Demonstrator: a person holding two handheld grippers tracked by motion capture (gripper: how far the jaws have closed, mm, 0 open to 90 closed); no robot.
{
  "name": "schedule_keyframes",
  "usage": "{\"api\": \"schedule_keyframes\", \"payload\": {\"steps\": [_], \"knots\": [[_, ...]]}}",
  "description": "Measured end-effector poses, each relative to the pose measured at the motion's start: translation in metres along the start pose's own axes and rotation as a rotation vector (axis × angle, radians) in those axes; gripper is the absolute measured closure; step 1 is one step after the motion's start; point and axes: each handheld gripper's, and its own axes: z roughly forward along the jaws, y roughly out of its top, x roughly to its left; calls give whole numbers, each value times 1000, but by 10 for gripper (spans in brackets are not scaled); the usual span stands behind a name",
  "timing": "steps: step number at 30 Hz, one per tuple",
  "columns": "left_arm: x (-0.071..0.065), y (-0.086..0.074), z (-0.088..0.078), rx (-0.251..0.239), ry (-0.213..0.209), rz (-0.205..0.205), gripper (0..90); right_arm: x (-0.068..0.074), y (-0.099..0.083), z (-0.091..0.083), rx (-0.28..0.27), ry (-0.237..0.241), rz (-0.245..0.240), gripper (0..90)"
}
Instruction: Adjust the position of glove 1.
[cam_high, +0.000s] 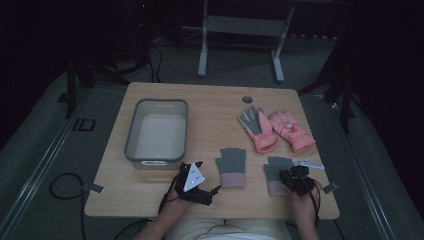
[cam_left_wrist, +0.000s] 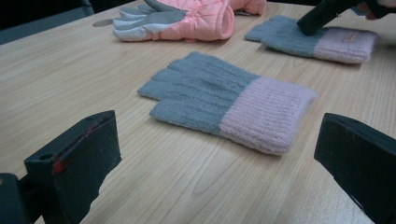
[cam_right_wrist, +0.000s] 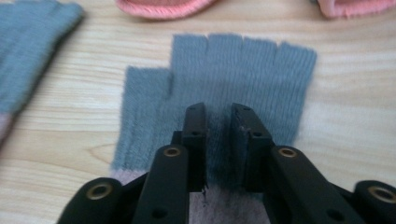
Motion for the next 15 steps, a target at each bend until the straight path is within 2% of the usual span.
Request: {"api": "schedule_keyframes", "payload": {"steps": [2, 4, 8, 10, 12, 15], "knots": [[0, 0, 0, 1, 1, -2, 0, -2, 4, -4, -14, 26, -19, 756], [0, 0, 0, 3, 0, -2, 0, -3, 9, -6, -17, 29, -107, 743], [0, 0, 0, 2, 2, -1, 0, -7, 19, -10, -5, 100, -232, 707], [0, 0, 1, 3, 3, -2, 0, -10, 23, -11, -1, 96, -277, 701], [0, 0, 1, 5, 4, -4, 0, -13, 25, -9, 29, 86, -328, 683], [0, 0, 0, 3, 5, -6, 0, -15, 22, -6, 58, 107, -366, 656]]}}
